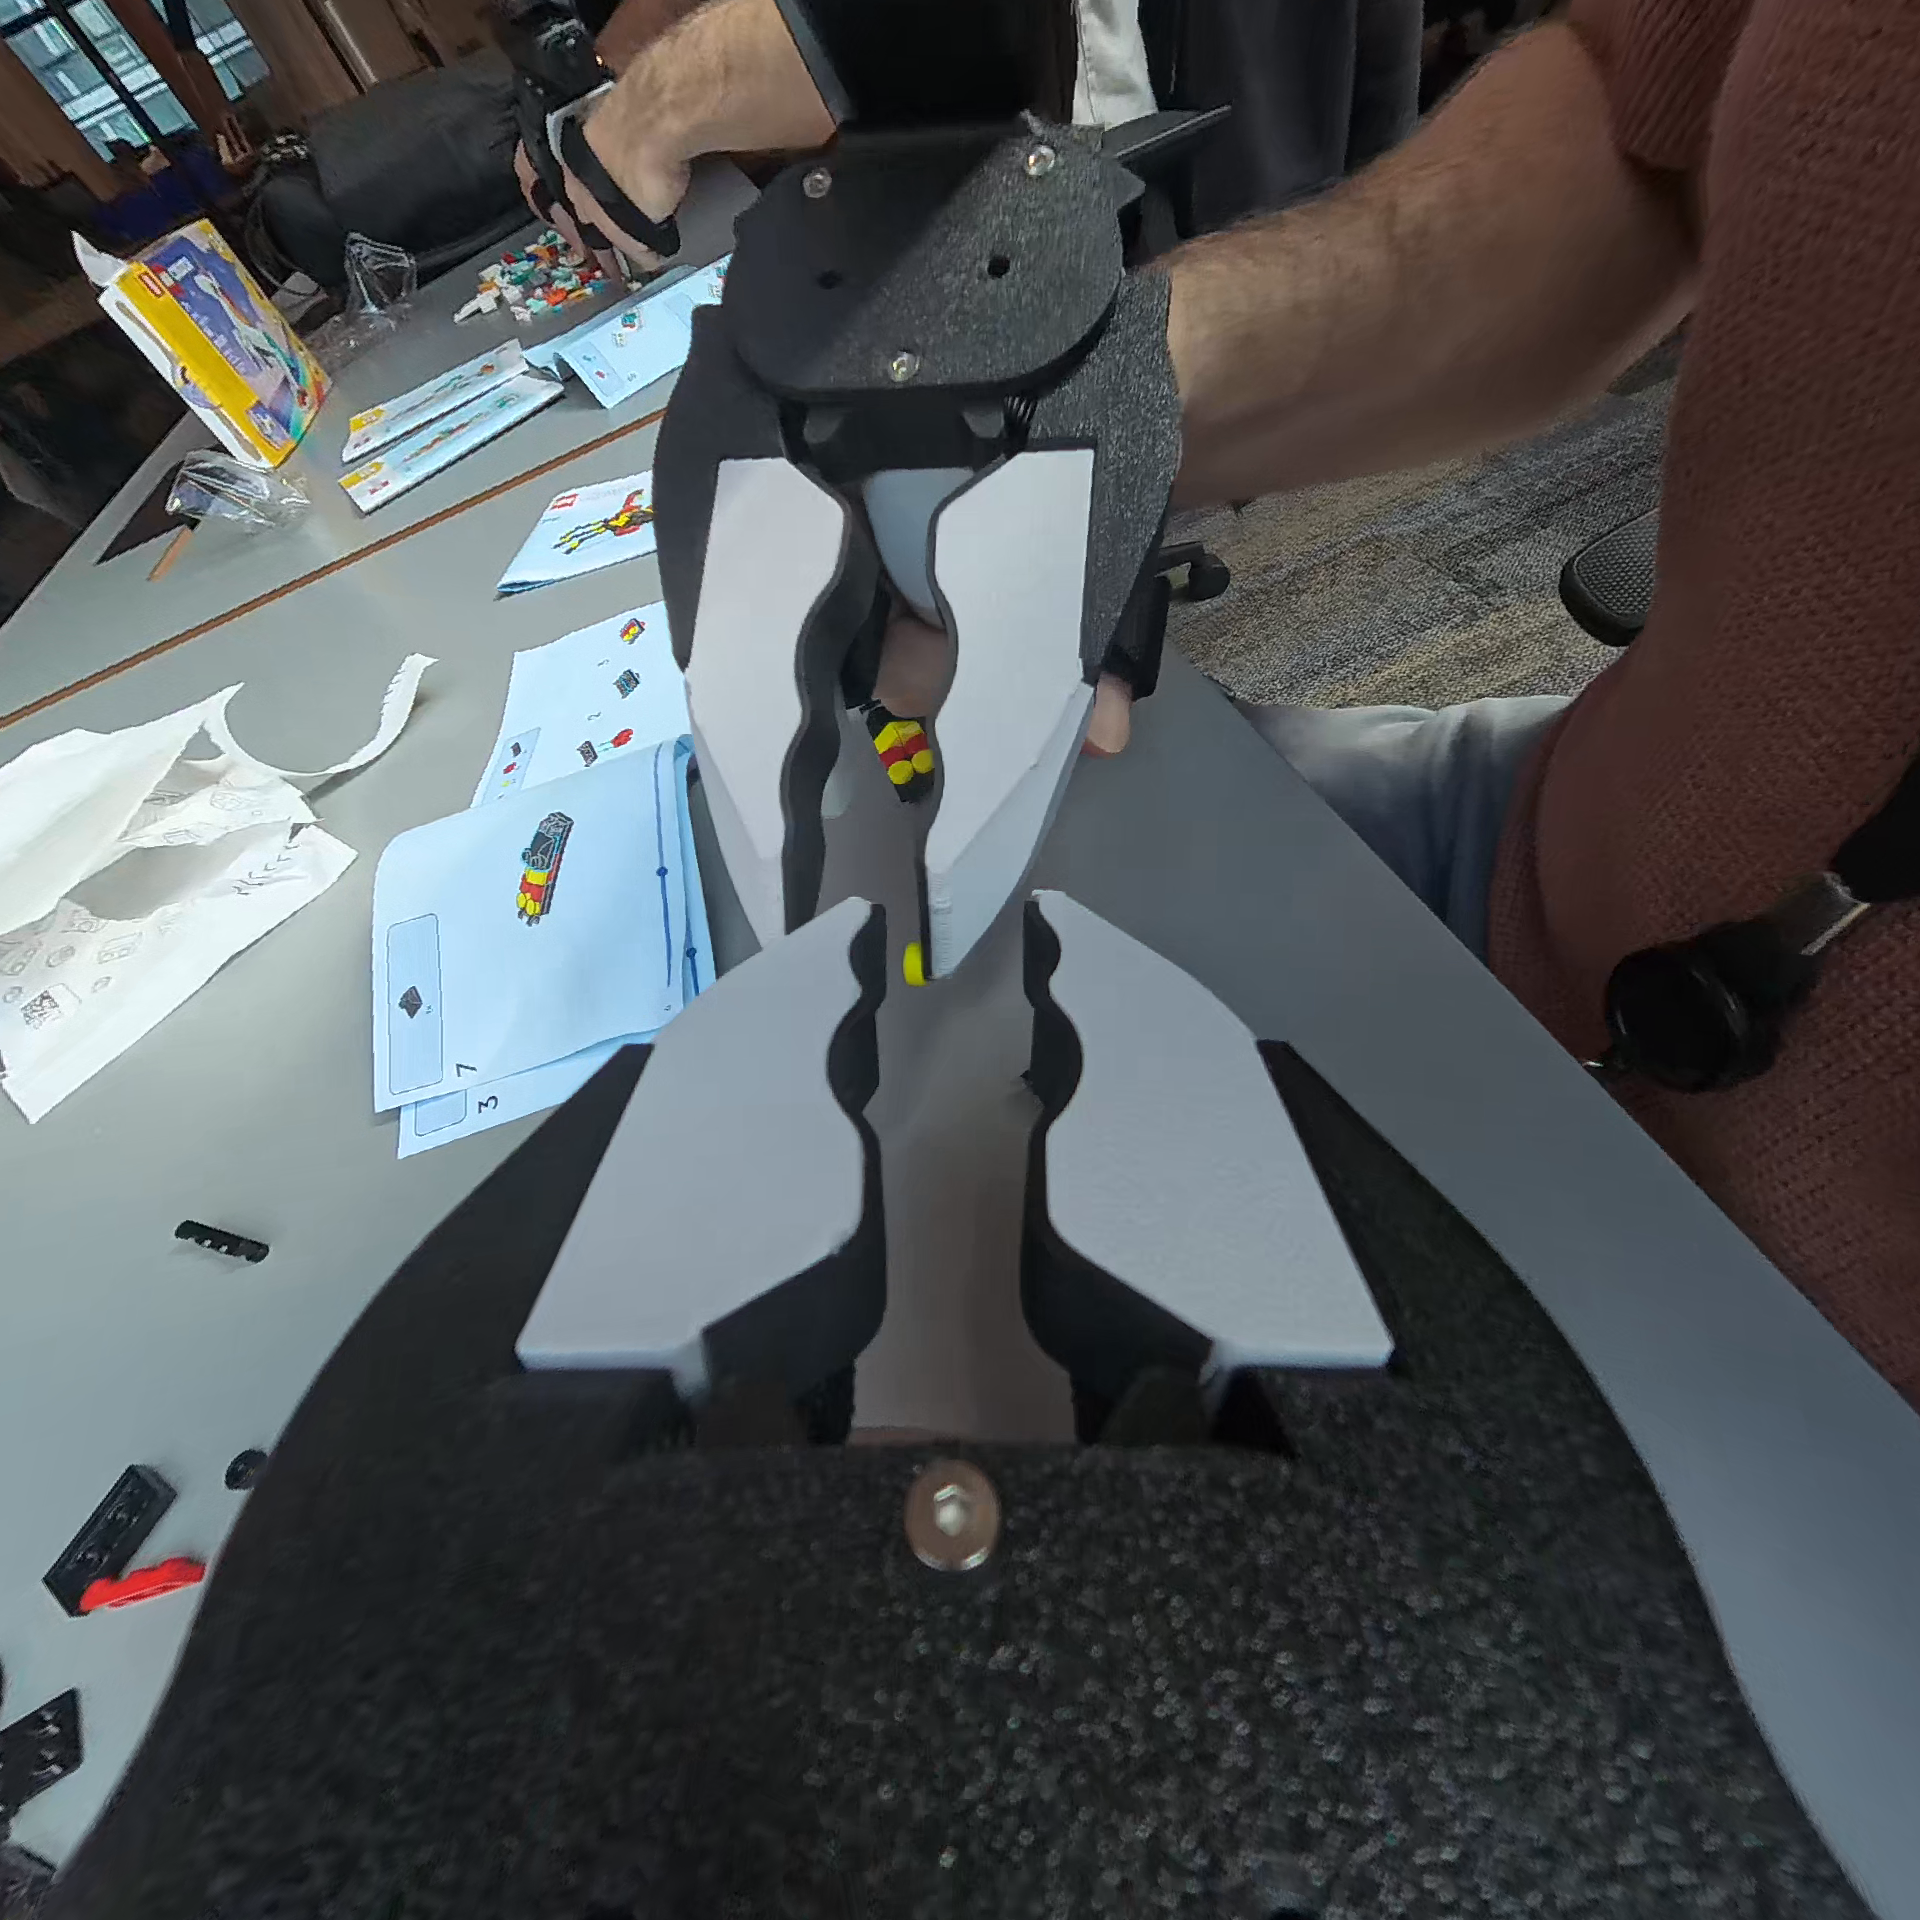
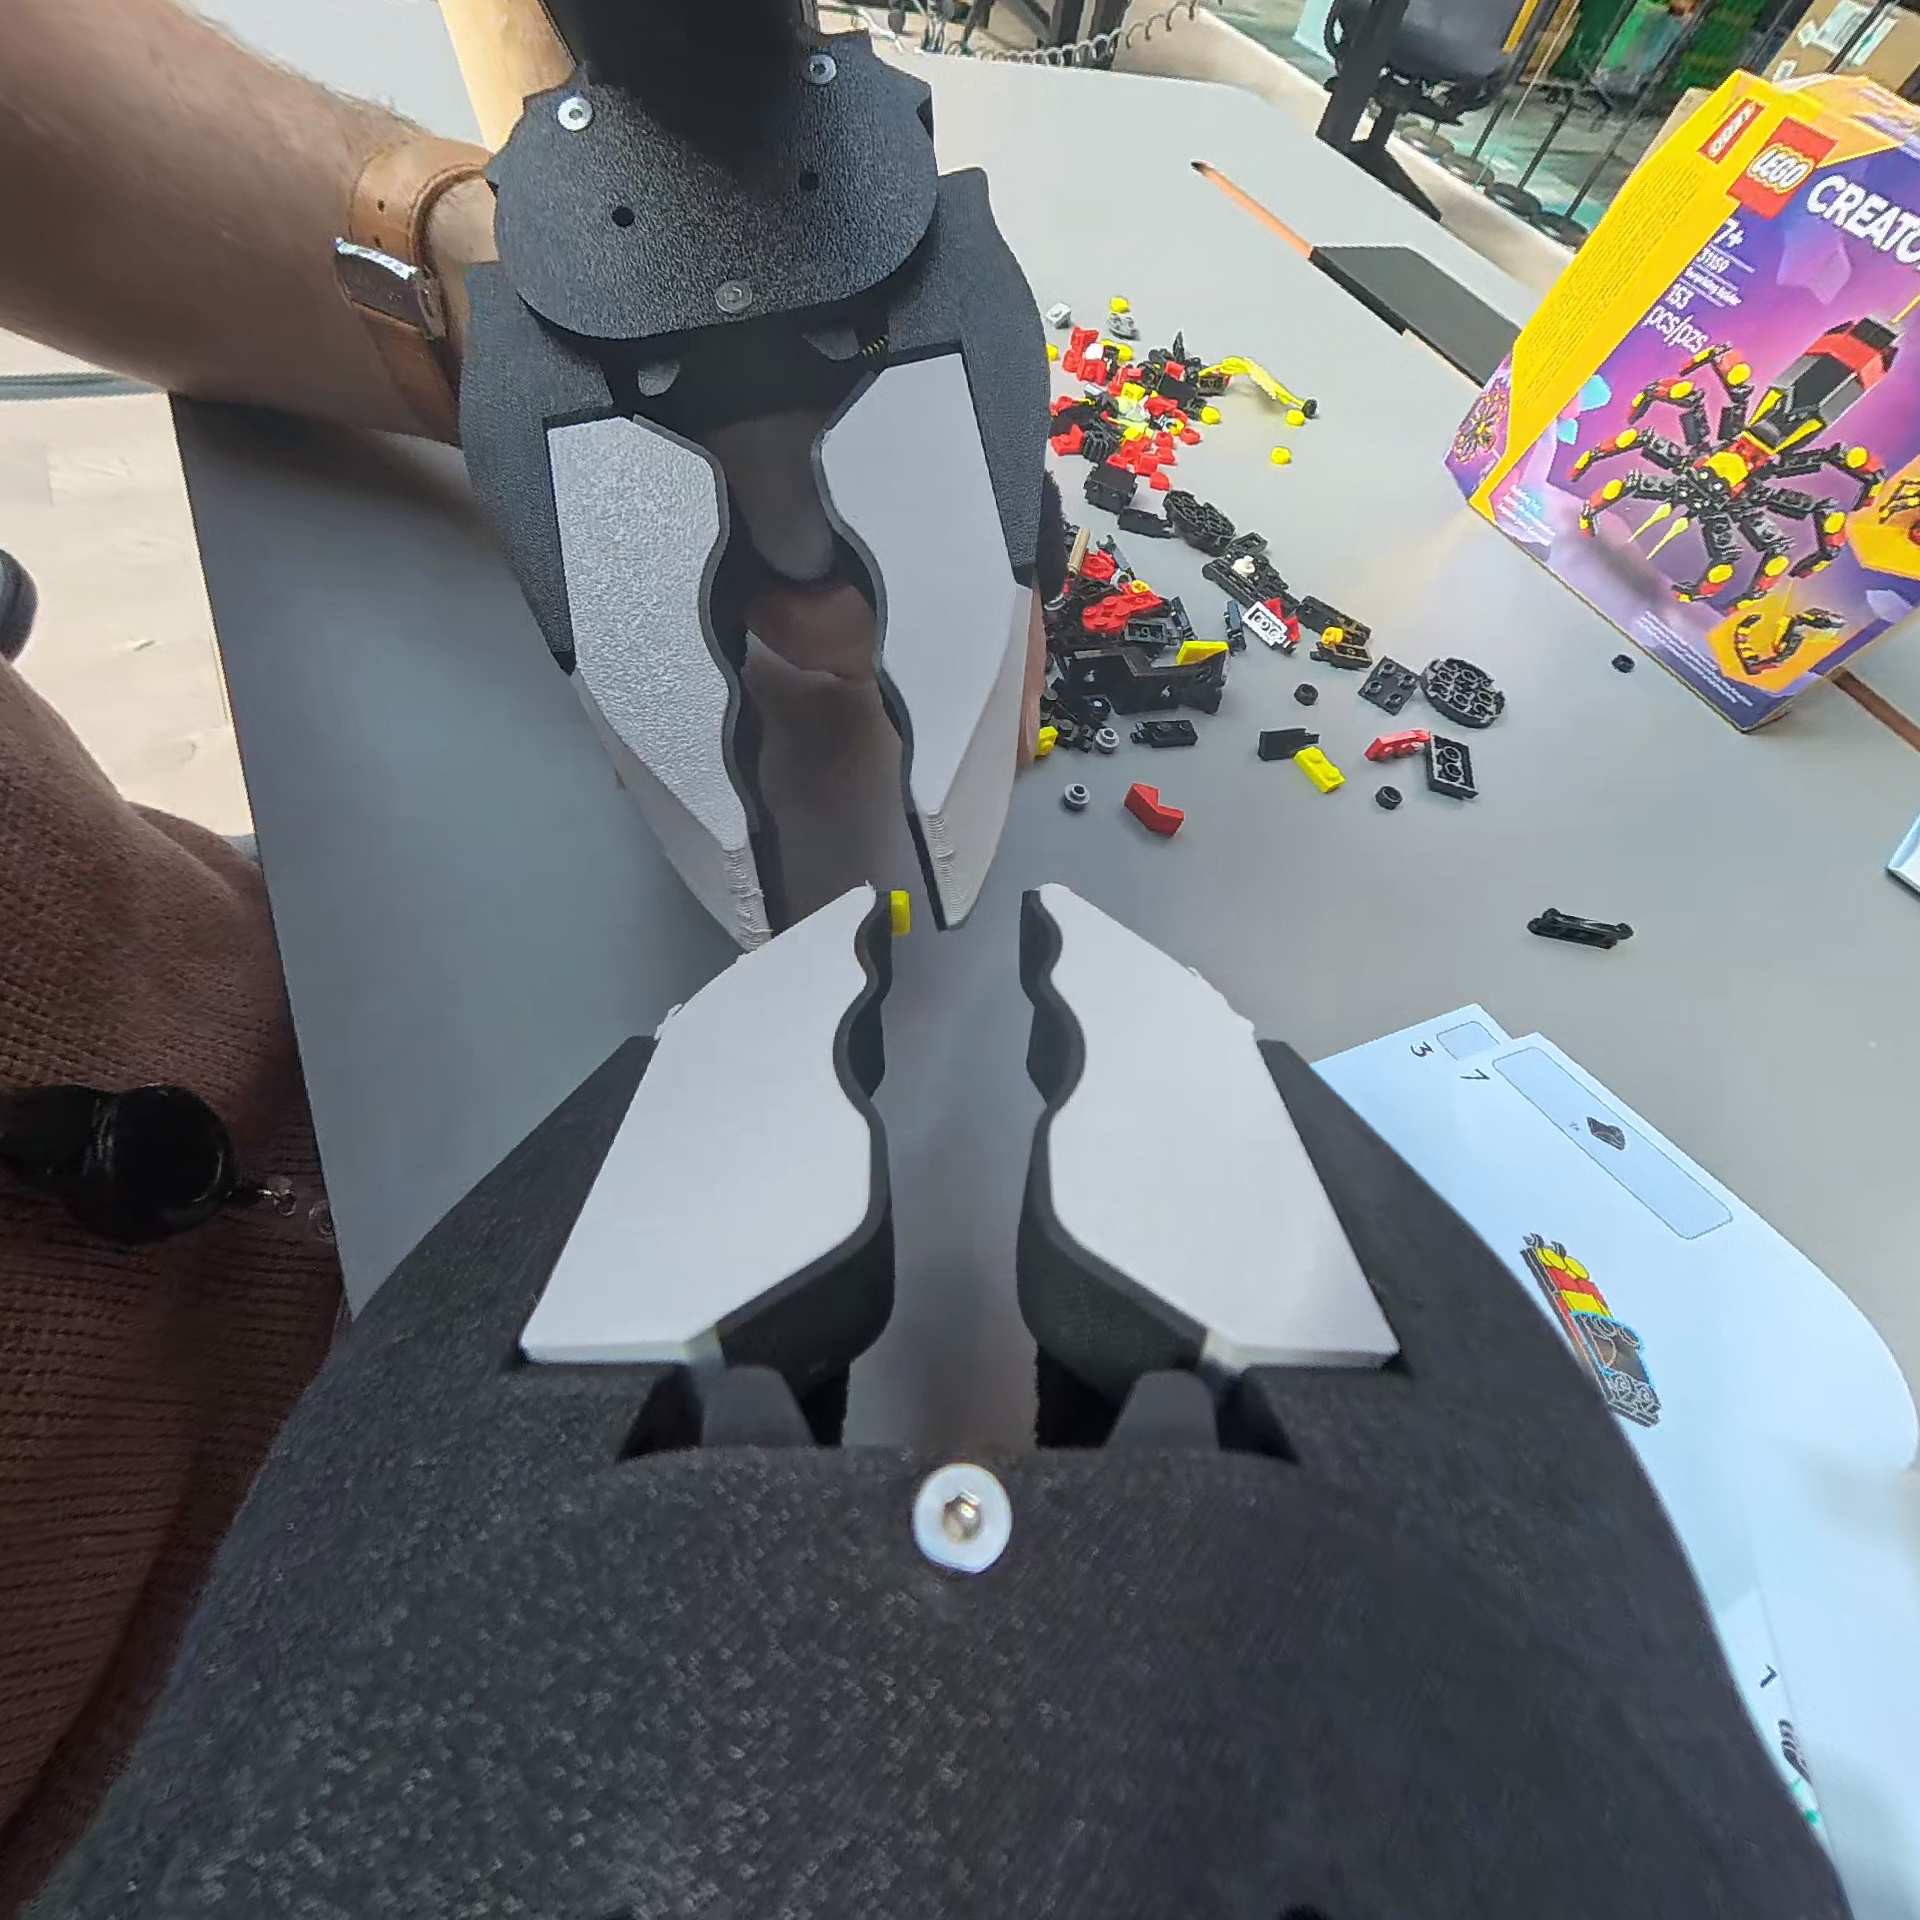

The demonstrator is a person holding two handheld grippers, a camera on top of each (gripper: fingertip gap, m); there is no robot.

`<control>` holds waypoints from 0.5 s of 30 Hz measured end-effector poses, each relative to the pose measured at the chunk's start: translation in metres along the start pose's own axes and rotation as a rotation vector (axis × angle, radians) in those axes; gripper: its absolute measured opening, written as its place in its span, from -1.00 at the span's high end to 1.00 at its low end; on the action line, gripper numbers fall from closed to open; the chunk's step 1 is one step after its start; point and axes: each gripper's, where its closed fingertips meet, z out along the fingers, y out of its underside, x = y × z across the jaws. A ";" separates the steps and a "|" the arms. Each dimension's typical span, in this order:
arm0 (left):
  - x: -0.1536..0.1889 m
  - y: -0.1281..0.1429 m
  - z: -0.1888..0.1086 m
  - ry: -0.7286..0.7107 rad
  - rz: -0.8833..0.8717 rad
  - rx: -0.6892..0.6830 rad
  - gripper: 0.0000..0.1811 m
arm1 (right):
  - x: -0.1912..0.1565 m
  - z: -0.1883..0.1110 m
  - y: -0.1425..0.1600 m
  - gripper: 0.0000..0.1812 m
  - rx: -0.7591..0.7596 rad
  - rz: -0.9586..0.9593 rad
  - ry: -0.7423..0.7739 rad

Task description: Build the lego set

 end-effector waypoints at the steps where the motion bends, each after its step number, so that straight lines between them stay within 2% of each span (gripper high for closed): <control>1: 0.001 0.003 0.001 0.012 0.003 -0.015 0.76 | 0.001 0.001 0.003 0.75 -0.018 -0.004 0.002; 10: -0.004 0.028 0.007 0.021 0.004 -0.147 0.87 | 0.009 0.000 0.014 0.73 -0.062 0.023 -0.003; 15: -0.015 0.046 -0.001 -0.034 0.013 -0.276 0.85 | 0.020 -0.009 0.043 0.77 -0.270 -0.001 0.075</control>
